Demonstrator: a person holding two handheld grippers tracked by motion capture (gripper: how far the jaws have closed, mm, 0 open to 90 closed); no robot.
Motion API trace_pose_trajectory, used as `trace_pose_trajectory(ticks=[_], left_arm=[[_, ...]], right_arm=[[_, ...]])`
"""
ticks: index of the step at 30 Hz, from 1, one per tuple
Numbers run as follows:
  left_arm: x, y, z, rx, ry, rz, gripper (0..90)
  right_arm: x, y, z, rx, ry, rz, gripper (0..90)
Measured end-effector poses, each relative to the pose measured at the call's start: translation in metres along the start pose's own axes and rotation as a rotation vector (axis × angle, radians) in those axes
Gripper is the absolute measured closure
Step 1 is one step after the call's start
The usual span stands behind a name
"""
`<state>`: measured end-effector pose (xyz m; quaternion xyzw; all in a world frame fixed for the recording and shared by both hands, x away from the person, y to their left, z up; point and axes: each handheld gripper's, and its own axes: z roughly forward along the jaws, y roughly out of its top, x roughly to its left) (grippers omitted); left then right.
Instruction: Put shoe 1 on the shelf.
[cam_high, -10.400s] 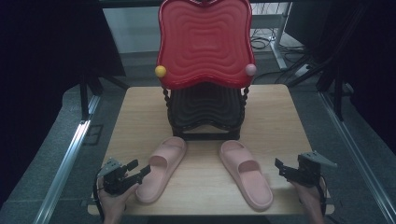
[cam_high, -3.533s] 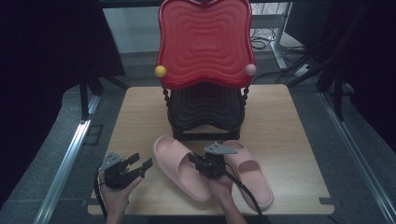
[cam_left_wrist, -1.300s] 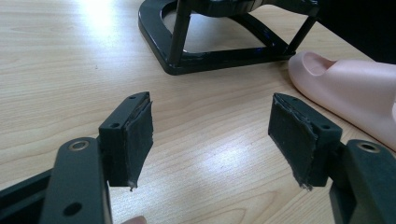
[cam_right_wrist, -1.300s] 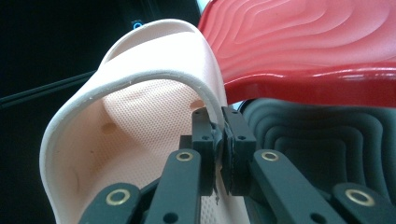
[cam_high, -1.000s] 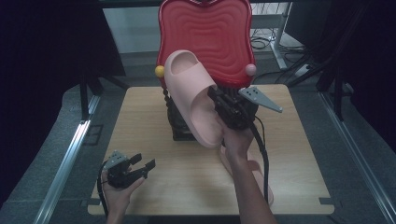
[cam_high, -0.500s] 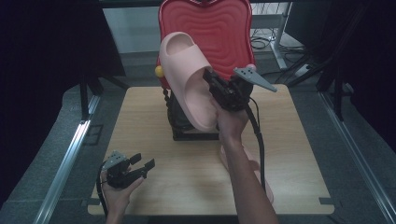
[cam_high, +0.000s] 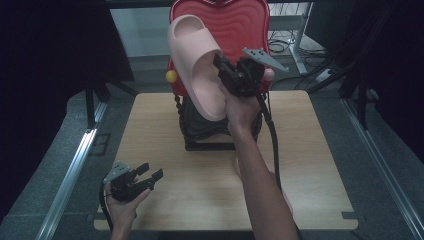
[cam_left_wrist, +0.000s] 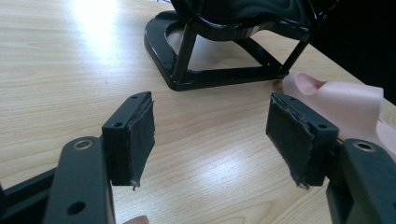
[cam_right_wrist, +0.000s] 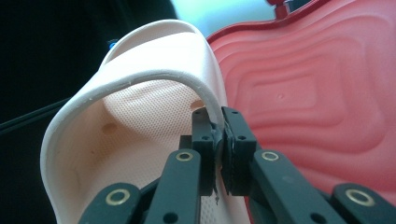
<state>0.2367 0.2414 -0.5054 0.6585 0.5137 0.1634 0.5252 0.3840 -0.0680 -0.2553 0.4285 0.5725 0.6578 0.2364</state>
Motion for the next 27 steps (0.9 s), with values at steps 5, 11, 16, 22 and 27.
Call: trace_pose_trajectory(ticks=[5, 11, 16, 22, 27], left_arm=[[-0.001, 0.000, 0.001, 0.003, -0.013, -0.004, 32.3], [0.000, 0.000, 0.001, -0.006, -0.019, -0.003, 32.6], [0.001, 0.000, 0.002, -0.005, -0.028, -0.011, 32.6], [0.003, 0.001, 0.004, -0.002, -0.036, -0.013, 32.5], [0.005, 0.001, 0.006, 0.000, -0.035, -0.017, 32.4]], right_arm=[[0.001, 0.012, 0.017, 0.001, -0.042, -0.022, 84.8], [0.003, 0.022, 0.041, 0.003, -0.086, -0.024, 84.8], [0.006, 0.032, 0.055, 0.001, -0.114, -0.029, 84.7], [0.011, 0.042, 0.084, -0.014, -0.164, -0.033, 84.6], [0.012, 0.043, 0.096, -0.017, -0.201, -0.037, 84.4]])
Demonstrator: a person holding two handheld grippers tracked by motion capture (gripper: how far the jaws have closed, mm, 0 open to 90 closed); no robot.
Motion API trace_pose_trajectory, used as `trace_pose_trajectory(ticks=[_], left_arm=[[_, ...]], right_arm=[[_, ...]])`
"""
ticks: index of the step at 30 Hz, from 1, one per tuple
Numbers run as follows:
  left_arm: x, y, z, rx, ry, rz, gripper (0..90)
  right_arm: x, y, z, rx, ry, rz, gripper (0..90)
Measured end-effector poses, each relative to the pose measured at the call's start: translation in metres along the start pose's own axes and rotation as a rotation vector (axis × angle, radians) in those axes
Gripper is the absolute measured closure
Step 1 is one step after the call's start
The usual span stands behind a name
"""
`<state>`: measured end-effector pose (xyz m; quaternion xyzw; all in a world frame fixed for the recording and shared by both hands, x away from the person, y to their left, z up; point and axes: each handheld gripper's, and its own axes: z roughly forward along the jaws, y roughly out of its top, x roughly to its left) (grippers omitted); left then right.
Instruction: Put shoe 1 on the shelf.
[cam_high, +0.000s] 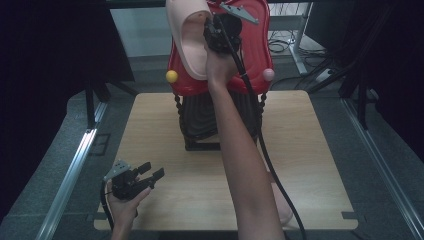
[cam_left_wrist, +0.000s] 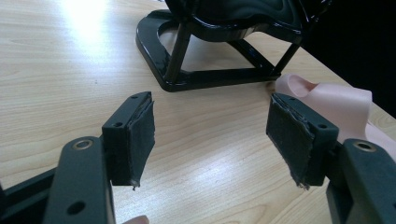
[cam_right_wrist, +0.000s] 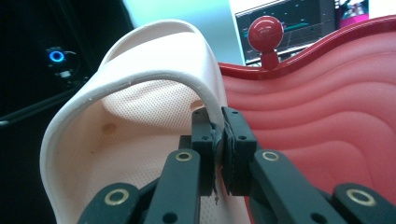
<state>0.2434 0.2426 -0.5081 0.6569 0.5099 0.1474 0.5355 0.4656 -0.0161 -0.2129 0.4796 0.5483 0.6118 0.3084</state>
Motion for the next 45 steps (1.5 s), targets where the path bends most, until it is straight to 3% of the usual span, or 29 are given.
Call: trace_pose_trajectory(ticks=[4, 10, 12, 16, 17, 25, 34, 38, 40, 45], left_arm=[[0.000, 0.000, 0.000, -0.002, 0.000, -0.001, 32.4], [0.001, 0.000, -0.002, -0.009, 0.003, -0.002, 32.4], [0.000, 0.000, -0.002, -0.008, 0.001, -0.001, 32.3], [0.000, 0.000, -0.001, -0.005, 0.000, -0.005, 32.1], [-0.001, 0.000, -0.001, -0.004, 0.001, -0.002, 32.1], [-0.004, 0.002, -0.002, -0.010, 0.006, 0.008, 32.0], [-0.007, 0.003, -0.002, -0.012, 0.008, 0.022, 31.9], [-0.010, 0.003, 0.000, -0.007, 0.004, 0.025, 31.8], [-0.009, 0.003, 0.001, -0.005, -0.017, 0.016, 31.7], [-0.008, 0.003, 0.001, -0.001, -0.007, 0.020, 31.3]], right_arm=[[0.002, -0.006, 0.012, 0.001, -0.030, -0.001, 84.0], [0.004, -0.013, 0.014, 0.004, -0.048, -0.016, 77.4], [0.002, -0.013, 0.011, 0.003, -0.023, 0.003, 69.8], [0.003, -0.013, 0.005, 0.002, -0.002, -0.004, 63.7], [0.002, -0.012, -0.001, -0.004, 0.022, 0.002, 61.5], [-0.001, -0.012, -0.024, -0.006, 0.102, 0.011, 60.4], [-0.010, -0.026, -0.057, 0.027, 0.183, -0.051, 60.4], [-0.014, -0.035, -0.072, 0.025, 0.214, -0.047, 60.5], [-0.016, -0.038, -0.078, 0.020, 0.233, -0.043, 60.4], [-0.021, -0.046, -0.088, 0.024, 0.254, -0.035, 60.4]])
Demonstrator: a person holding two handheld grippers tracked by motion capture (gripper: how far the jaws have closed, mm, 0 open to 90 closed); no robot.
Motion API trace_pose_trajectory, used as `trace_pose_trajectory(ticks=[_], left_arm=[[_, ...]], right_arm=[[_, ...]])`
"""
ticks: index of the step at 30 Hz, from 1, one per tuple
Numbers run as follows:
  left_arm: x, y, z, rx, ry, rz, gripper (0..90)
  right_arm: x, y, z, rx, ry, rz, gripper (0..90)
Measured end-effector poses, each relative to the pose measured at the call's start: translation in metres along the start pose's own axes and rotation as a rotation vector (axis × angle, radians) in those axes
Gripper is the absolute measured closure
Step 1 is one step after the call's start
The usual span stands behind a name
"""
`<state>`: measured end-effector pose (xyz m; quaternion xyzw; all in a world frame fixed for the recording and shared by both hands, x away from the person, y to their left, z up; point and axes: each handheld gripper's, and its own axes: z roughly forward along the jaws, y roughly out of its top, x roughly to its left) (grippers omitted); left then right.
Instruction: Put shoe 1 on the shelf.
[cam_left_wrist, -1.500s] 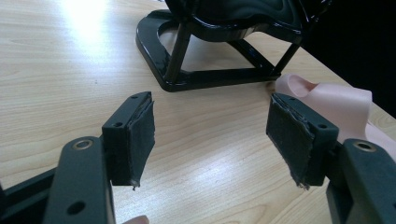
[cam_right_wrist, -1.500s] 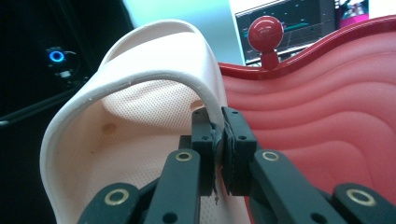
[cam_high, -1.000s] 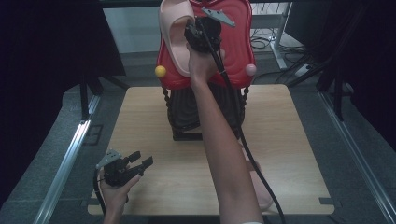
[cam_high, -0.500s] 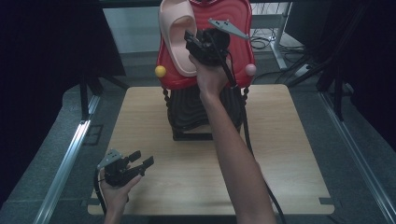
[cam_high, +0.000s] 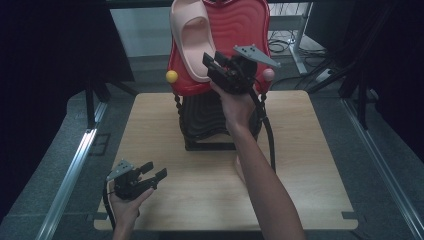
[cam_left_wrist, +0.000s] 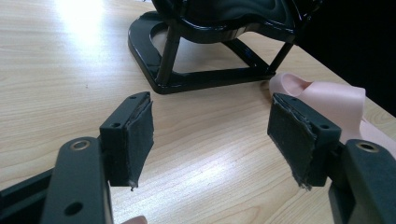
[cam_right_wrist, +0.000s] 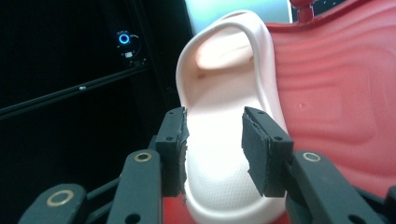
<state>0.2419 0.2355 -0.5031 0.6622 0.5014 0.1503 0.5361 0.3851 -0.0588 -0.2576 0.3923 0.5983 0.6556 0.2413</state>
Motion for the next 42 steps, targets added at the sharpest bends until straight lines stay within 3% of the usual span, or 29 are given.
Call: trace_pose_trajectory(ticks=[4, 6, 9, 16, 21, 32, 39, 42], left_arm=[[0.000, 0.001, -0.002, -0.005, 0.011, 0.005, 31.3], [-0.001, 0.001, -0.001, -0.003, 0.012, 0.010, 31.2], [-0.001, 0.001, 0.000, 0.002, 0.008, 0.009, 31.1], [-0.004, 0.000, 0.002, 0.010, 0.001, 0.015, 31.1], [-0.005, 0.000, 0.003, 0.015, 0.000, 0.014, 30.9], [-0.009, -0.002, 0.008, 0.027, -0.001, 0.025, 30.8], [-0.008, -0.004, 0.010, 0.037, 0.009, 0.023, 30.8], [-0.009, -0.004, 0.009, 0.037, 0.010, 0.025, 30.8]], right_arm=[[-0.004, -0.013, -0.011, -0.011, 0.014, 0.026, 60.5], [-0.008, -0.029, -0.021, -0.018, 0.022, 0.035, 60.4], [-0.010, -0.038, -0.028, -0.020, 0.029, 0.038, 60.4], [-0.015, -0.072, -0.060, -0.015, 0.071, 0.039, 60.4], [-0.026, -0.101, -0.084, 0.023, 0.067, 0.031, 60.3], [-0.062, -0.151, -0.113, 0.122, 0.033, 0.037, 60.0], [-0.078, -0.172, -0.129, 0.167, 0.013, 0.044, 60.0], [-0.086, -0.187, -0.142, 0.227, 0.006, 0.035, 59.5]])
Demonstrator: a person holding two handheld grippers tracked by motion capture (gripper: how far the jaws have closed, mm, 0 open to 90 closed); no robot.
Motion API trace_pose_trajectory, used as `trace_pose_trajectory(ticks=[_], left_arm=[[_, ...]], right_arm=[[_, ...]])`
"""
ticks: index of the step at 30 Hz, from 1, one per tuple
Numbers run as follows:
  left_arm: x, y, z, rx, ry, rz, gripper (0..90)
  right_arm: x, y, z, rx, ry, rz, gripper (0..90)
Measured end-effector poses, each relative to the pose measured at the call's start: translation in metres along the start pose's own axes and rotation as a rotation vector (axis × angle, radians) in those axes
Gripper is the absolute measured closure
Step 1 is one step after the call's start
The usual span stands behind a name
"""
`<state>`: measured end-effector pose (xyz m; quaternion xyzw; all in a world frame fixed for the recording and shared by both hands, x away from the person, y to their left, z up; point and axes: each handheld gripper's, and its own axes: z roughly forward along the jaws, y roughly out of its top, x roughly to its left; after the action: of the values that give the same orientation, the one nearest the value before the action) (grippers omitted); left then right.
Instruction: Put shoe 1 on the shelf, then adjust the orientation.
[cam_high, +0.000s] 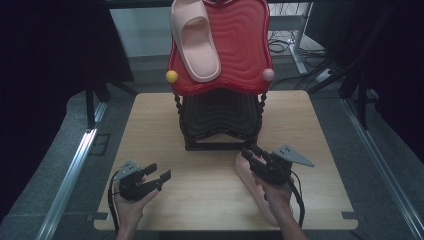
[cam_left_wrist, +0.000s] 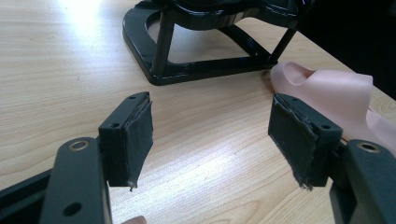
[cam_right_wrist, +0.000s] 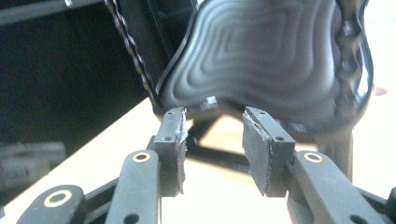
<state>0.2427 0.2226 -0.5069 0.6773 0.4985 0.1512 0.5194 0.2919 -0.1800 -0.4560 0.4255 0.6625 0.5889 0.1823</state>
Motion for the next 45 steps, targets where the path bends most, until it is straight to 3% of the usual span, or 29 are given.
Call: trace_pose_trajectory(ticks=[5, 10, 13, 19, 21, 23, 28, 31, 34, 38, 41, 42, 45], left_arm=[[-0.002, -0.001, 0.001, 0.004, 0.004, 0.004, 30.7], [-0.004, 0.000, 0.001, 0.005, 0.002, 0.013, 30.3], [-0.004, 0.000, 0.001, 0.005, 0.000, 0.014, 30.2], [-0.006, 0.000, 0.002, 0.007, -0.005, 0.019, 30.2], [-0.005, 0.000, 0.001, 0.007, -0.005, 0.019, 30.2], [-0.004, 0.000, 0.002, 0.008, -0.004, 0.017, 30.2], [-0.004, -0.002, 0.005, 0.021, -0.006, 0.019, 30.3], [-0.005, -0.002, 0.006, 0.025, -0.007, 0.023, 30.3], [-0.006, -0.002, 0.007, 0.028, -0.008, 0.024, 30.3], [-0.005, -0.002, 0.006, 0.027, -0.005, 0.022, 30.4], [-0.006, -0.003, 0.007, 0.031, -0.005, 0.025, 30.4], [-0.007, -0.003, 0.008, 0.036, -0.009, 0.029, 30.4], [-0.007, -0.003, 0.009, 0.042, -0.008, 0.032, 30.3]], right_arm=[[-0.008, -0.015, -0.011, 0.061, -0.003, -0.041, 59.5], [-0.016, -0.022, -0.024, 0.072, -0.020, -0.065, 62.4], [-0.024, -0.024, -0.035, 0.129, -0.040, -0.118, 65.5], [-0.053, -0.040, -0.060, 0.169, -0.115, -0.101, 76.6], [-0.056, -0.041, -0.062, 0.175, -0.125, -0.104, 78.6], [-0.069, -0.046, -0.070, 0.208, -0.162, -0.102, 85.3], [-0.089, -0.057, -0.082, 0.266, -0.215, -0.092, 89.8], [-0.094, -0.061, -0.085, 0.297, -0.225, -0.092, 89.9], [-0.096, -0.071, -0.088, 0.346, -0.225, -0.110, 89.9], [-0.096, -0.077, -0.089, 0.365, -0.215, -0.118, 89.9], [-0.089, -0.082, -0.090, 0.388, -0.185, -0.126, 89.9], [-0.083, -0.085, -0.090, 0.396, -0.151, -0.109, 90.0], [-0.070, -0.088, -0.089, 0.416, -0.111, -0.141, 90.0]])
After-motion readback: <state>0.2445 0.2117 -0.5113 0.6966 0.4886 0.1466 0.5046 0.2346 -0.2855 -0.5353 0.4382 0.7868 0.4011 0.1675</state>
